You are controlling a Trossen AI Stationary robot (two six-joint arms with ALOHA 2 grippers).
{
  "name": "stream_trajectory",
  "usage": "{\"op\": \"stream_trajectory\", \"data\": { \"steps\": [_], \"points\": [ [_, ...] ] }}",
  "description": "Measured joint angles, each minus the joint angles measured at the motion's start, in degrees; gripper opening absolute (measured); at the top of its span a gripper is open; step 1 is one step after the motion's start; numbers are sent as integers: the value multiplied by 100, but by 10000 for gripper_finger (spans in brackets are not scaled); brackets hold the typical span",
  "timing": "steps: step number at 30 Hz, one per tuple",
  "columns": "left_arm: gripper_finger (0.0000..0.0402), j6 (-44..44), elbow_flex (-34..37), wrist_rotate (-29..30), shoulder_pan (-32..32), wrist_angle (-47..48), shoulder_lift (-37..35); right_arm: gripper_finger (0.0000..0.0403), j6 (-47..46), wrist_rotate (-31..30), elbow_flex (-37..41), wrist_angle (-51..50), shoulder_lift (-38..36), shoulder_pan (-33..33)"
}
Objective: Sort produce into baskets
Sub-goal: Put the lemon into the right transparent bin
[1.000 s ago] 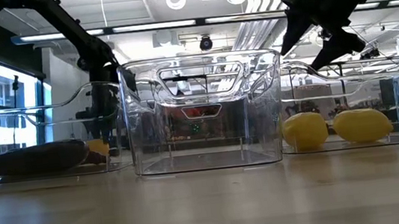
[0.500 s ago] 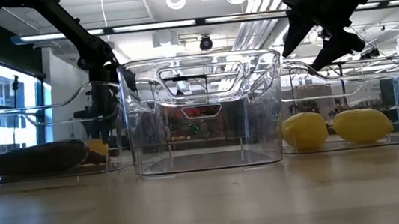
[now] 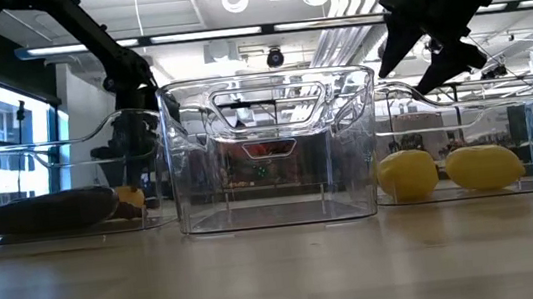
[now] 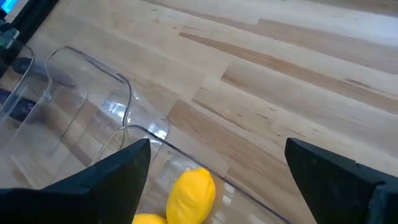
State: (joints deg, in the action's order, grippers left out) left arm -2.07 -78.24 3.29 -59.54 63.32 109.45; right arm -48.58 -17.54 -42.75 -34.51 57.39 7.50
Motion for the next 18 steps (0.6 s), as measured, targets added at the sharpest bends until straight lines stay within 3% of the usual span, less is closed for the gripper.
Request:
{"op": "stream_trajectory", "data": {
  "steps": [18],
  "points": [
    [278,-232,60,-116,354,-462,166,362,-747,-500,53,7,79,-2]
  ]
}}
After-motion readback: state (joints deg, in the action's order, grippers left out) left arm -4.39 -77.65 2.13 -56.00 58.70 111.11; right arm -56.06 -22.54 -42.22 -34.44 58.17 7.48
